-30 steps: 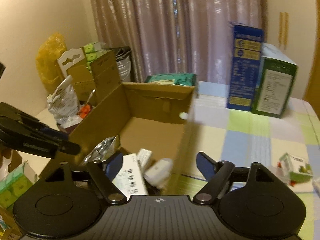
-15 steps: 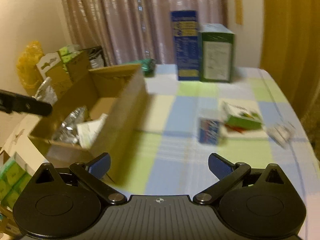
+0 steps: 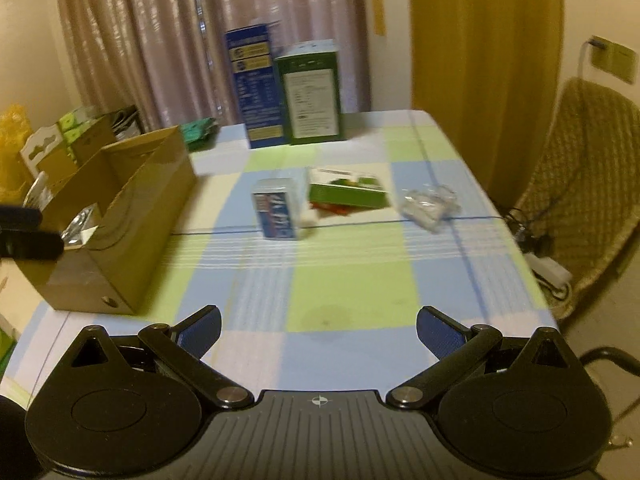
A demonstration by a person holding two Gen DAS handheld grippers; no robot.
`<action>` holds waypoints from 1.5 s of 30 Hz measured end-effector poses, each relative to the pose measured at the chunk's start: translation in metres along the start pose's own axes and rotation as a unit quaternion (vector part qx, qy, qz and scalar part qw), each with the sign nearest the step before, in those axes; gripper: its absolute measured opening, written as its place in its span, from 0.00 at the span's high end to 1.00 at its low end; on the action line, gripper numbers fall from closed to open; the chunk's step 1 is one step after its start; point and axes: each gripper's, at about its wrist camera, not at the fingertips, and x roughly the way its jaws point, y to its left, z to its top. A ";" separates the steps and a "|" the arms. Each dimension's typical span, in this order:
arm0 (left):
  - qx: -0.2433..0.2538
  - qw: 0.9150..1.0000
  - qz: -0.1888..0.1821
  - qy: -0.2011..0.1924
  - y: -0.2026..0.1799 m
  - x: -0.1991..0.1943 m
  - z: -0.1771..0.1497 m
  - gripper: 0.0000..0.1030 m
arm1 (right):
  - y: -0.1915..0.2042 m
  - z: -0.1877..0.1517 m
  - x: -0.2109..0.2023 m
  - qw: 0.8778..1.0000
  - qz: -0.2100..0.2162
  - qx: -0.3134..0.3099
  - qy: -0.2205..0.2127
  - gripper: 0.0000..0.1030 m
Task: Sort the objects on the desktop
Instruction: 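Move both open tools back over the table toward the remaining items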
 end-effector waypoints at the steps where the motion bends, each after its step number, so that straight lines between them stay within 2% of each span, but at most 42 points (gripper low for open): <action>1: -0.003 1.000 -0.005 -0.002 -0.005 0.003 -0.002 0.01 | -0.006 -0.001 -0.004 1.000 -0.003 0.003 -0.003 0.02; 8: -0.004 1.000 0.013 -0.004 -0.035 0.022 -0.011 0.01 | -0.039 -0.004 -0.017 1.000 -0.018 0.013 -0.013 0.02; 17: -0.010 1.000 0.015 0.022 -0.051 0.043 -0.016 0.01 | -0.062 -0.009 -0.013 0.999 -0.019 0.030 -0.006 0.02; 31: -0.011 0.999 0.013 0.044 -0.061 0.066 -0.022 0.01 | -0.089 -0.025 -0.005 0.998 -0.023 0.064 0.014 0.02; 45: -0.024 0.999 0.020 0.040 -0.056 0.088 -0.017 0.01 | -0.094 -0.014 0.013 0.998 -0.009 0.054 0.029 0.02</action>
